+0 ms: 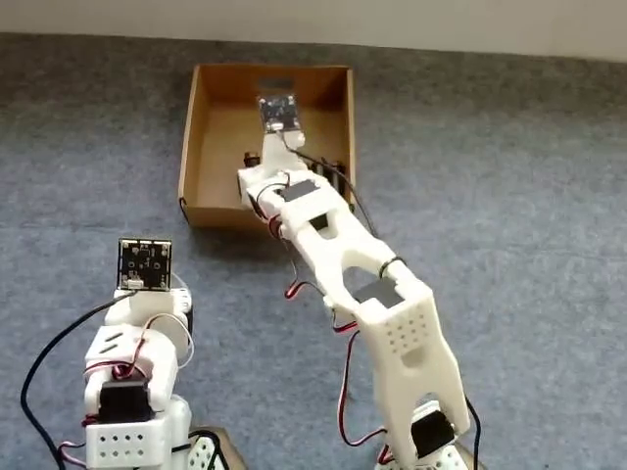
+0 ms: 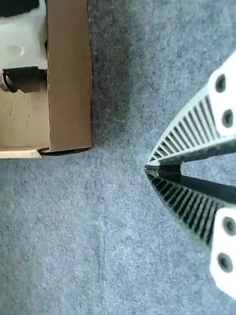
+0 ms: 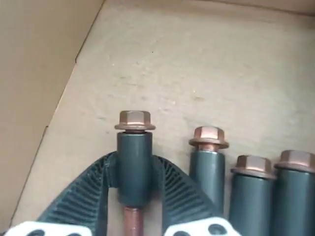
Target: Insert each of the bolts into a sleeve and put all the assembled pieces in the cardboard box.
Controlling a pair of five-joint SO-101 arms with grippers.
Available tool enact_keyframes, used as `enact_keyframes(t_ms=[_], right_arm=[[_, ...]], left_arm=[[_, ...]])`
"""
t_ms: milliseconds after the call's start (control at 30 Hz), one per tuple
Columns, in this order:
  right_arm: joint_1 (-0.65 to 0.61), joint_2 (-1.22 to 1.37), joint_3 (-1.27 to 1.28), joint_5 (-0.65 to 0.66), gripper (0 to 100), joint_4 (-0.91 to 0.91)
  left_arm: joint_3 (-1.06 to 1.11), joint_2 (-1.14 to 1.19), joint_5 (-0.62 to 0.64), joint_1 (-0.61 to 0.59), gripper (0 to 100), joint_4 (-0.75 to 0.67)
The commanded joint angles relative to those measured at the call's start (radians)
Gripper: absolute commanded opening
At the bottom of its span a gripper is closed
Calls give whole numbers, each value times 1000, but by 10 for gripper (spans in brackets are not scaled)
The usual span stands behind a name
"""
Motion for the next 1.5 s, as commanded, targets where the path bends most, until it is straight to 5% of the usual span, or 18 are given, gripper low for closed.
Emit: enact_keyframes(t_ms=[0, 1333, 1467], right_arm=[[53, -5, -47, 14, 6, -19], [93, -82, -39, 15, 12, 147], [73, -61, -47, 15, 118, 183]], left_arm=[[-2, -8, -6, -2, 11, -5], [-2, -8, -6, -2, 11, -5], [-2, -8, -6, -2, 11, -5]])
